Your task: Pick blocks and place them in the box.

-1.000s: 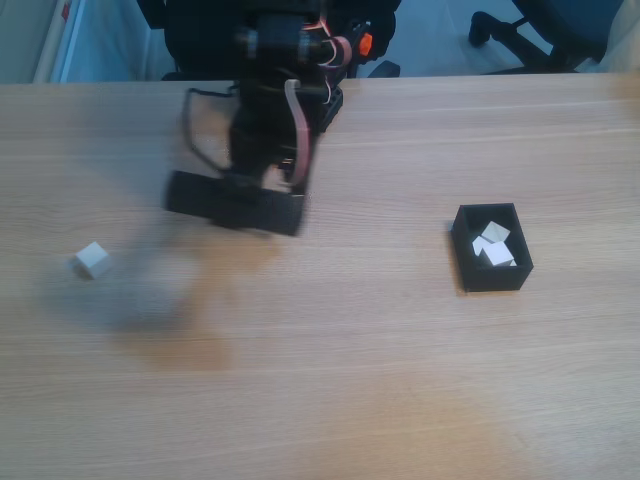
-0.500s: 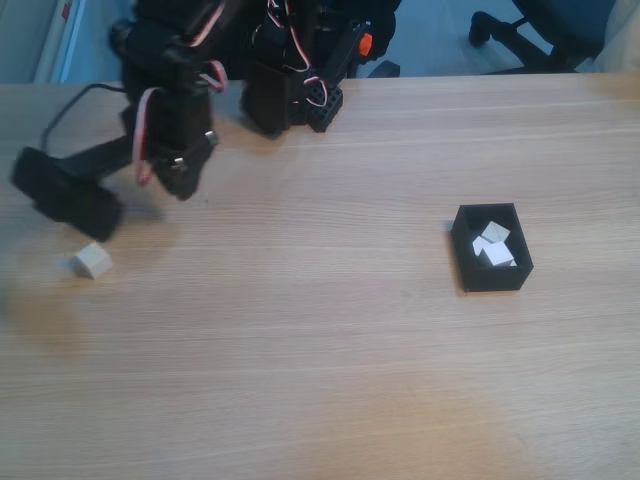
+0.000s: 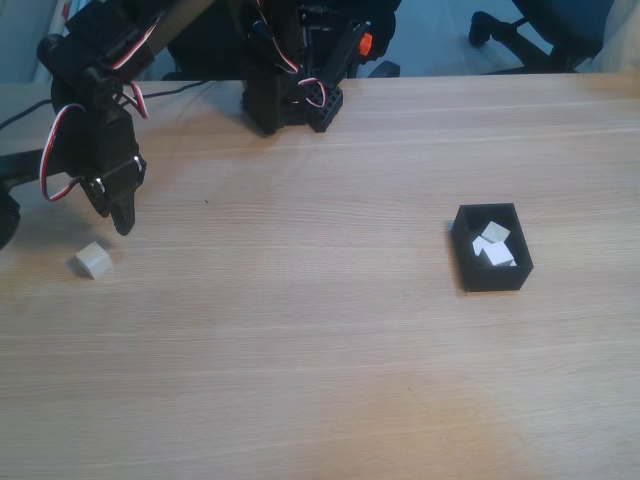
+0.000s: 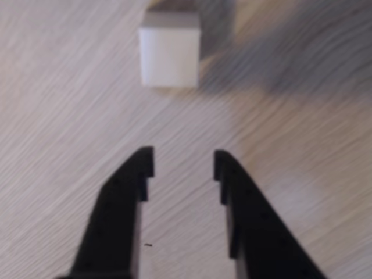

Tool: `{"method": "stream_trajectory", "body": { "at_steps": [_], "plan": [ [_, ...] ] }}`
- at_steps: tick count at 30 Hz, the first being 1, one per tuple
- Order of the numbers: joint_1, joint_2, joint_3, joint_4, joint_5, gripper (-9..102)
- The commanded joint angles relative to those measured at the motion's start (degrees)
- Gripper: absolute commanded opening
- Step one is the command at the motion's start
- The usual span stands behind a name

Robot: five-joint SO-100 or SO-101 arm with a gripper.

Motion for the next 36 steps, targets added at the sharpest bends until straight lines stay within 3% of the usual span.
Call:
{"method": "stream_trajectory", "body": {
  "at_steps": [1,36],
  "plan": [
    [-0.62,-0.26,-3.96,-1.14,1.14,13],
    [0.18,-11.43,-12.66,-6.94,-0.44,17]
  ]
}}
